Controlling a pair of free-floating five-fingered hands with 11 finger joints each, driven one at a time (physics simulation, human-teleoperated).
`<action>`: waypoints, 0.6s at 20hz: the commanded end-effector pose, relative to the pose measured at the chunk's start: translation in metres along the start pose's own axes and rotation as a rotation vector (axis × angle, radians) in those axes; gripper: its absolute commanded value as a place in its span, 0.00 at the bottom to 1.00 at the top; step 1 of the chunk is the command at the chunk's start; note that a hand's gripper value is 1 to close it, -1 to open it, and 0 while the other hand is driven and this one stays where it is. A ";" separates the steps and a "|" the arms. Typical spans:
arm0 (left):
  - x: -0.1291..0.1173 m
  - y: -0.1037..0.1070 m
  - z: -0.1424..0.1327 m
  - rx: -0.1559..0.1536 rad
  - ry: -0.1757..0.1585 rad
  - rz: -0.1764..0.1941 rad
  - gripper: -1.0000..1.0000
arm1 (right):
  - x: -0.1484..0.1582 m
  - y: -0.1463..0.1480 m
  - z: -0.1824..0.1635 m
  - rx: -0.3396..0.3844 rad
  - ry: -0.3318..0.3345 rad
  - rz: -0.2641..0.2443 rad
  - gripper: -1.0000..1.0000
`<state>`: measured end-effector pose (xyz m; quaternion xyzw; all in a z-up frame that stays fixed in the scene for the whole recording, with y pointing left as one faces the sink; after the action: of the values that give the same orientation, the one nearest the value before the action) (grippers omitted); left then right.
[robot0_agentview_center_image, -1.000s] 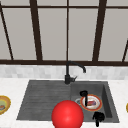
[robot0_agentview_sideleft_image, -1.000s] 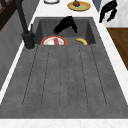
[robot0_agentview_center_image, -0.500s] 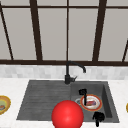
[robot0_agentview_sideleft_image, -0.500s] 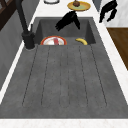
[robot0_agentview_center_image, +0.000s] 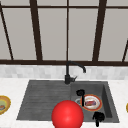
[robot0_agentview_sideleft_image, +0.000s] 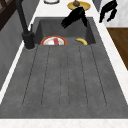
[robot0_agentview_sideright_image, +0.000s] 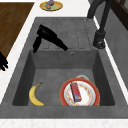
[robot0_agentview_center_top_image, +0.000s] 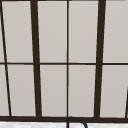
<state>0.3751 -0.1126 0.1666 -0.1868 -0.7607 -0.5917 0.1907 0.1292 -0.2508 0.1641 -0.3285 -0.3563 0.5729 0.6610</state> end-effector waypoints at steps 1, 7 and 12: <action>0.020 0.002 0.010 -0.040 -0.064 -0.013 0.00 | 0.000 0.000 0.000 0.000 0.000 0.000 0.50; 0.044 0.012 0.028 -0.032 -0.063 -0.004 0.00 | 0.000 0.000 0.000 0.000 0.000 0.000 0.50; 0.063 0.023 0.045 -0.027 -0.062 0.001 0.00 | 0.000 0.000 0.000 0.000 0.000 0.000 0.50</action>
<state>0.3366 -0.0716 0.1994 -0.1897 -0.7630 -0.5888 0.1876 0.1292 -0.2508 0.1641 -0.3285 -0.3563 0.5729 0.6610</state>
